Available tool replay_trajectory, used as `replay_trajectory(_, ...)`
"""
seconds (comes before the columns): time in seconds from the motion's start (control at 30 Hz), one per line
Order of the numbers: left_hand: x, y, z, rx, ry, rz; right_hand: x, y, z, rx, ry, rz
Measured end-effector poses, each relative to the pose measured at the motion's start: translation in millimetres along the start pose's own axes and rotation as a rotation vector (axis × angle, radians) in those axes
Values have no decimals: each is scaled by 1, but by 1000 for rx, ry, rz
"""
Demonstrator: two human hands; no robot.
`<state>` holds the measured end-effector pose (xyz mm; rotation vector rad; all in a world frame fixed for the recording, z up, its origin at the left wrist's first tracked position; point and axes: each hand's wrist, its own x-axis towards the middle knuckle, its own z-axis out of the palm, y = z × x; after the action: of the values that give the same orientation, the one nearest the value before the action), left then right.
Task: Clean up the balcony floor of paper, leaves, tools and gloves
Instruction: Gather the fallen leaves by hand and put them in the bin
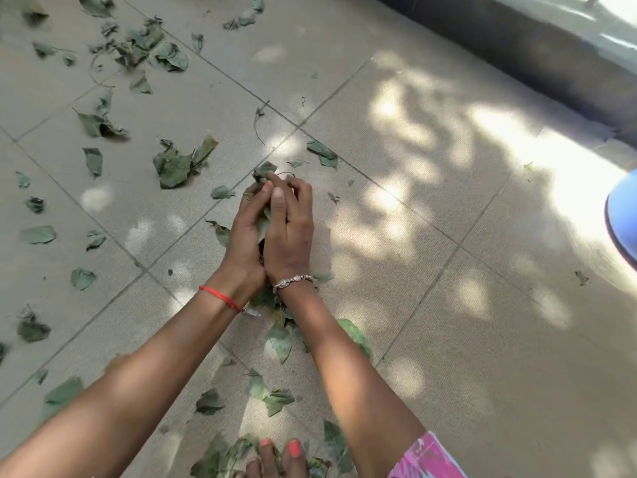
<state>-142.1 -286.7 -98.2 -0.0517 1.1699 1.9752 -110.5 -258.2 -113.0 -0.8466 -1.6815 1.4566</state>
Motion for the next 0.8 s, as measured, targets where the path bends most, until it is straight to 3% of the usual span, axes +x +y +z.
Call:
replay_trajectory(0.27,2,8,-16,-39,68,-34,4,-2,16,-223,-23,-176)
replay_trajectory(0.37,4,13,-21,-50,82,-34,5,-4,20,-293,1,-161)
replay_trajectory(0.53,1,15,-29,29,222,65,2,-10,25,-157,-243,-42)
replay_trajectory(0.7,-3,24,-36,3,203,73,-3,-27,31,-103,-449,79)
replay_trajectory(0.8,-5,34,-40,32,361,87,6,-37,23,51,-458,158)
